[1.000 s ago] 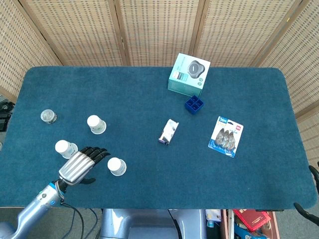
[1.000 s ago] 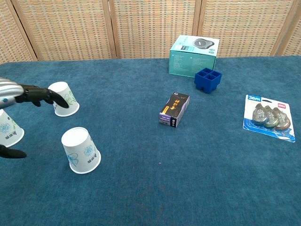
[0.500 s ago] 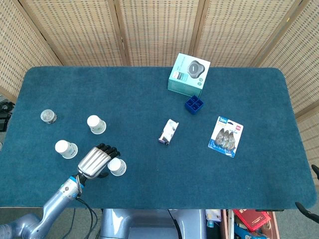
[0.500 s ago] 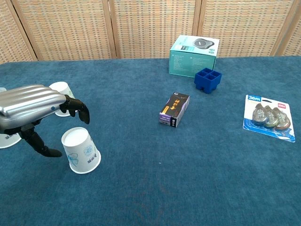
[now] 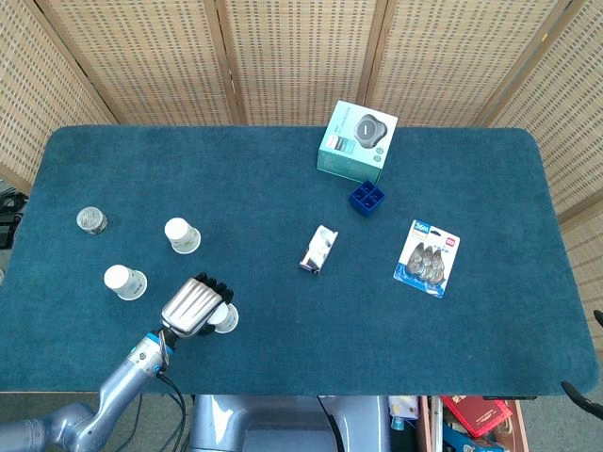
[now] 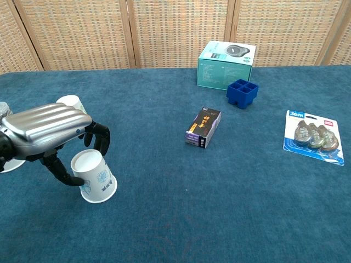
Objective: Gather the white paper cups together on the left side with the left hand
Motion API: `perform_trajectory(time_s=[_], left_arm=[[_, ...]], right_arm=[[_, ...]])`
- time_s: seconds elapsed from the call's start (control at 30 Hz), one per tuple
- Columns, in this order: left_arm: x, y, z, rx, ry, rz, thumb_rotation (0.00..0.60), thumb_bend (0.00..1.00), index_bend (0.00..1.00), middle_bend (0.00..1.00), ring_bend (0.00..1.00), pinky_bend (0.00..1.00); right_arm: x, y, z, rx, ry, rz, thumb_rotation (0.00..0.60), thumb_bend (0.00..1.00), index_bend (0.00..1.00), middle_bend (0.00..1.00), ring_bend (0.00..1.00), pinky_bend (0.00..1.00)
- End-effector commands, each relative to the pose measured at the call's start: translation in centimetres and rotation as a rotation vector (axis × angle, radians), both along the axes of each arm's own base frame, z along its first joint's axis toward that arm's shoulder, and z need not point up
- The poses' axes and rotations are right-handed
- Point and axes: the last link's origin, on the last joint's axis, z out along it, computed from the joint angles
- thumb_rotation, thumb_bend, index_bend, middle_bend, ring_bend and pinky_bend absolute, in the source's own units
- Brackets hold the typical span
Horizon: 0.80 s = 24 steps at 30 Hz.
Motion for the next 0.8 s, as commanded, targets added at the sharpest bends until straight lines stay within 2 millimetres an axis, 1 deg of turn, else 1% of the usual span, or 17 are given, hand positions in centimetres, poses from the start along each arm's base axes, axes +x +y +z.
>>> perform_trajectory(time_s=[0.03,0.17,0.3,0.4,0.53,0.8], left_arm=[[0.0,0.0,0.0,0.003,-0.002,0.004,0.6,0.09,0.49,0.48,0.43,0.38],[0.0,0.2,0.5,0.016,-0.011,0.01,0.6,0.09,0.49,0.48,0.43,0.38],[-0.6,0.8,1.9,0.049,-0.022,0.037,0.6,0.09,0.49,0.48,0.43,0.38],[-1.6,1.7,3.4,0.077,-0.028,0.076,0.6,0.09,0.49,0.48,0.43,0.38],[-3.6,2.5,5.3,0.104,-0.028,0.142,0.6,0.09,0.49,0.48,0.43,0.38],[-7.1,3.8,7.2,0.127,-0.043,0.248,0.6,0.09,0.49,0.48,0.43,0.38]], right_arm=[[0.0,0.0,0.0,0.0,-0.001,0.0,0.6,0.0,0.0,0.0,0.0,0.0],[0.0,0.0,0.0,0.0,-0.002,-0.001,0.6,0.0,0.0,0.0,0.0,0.0],[0.0,0.0,0.0,0.002,-0.004,-0.001,0.6,0.0,0.0,0.0,0.0,0.0],[0.0,0.0,0.0,0.004,-0.004,0.0,0.6,0.0,0.0,0.0,0.0,0.0],[0.1,0.1,-0.1,0.009,-0.003,0.003,0.6,0.0,0.0,0.0,0.0,0.0],[0.2,0.1,-0.3,0.014,0.002,0.002,0.6,0.0,0.0,0.0,0.0,0.0]])
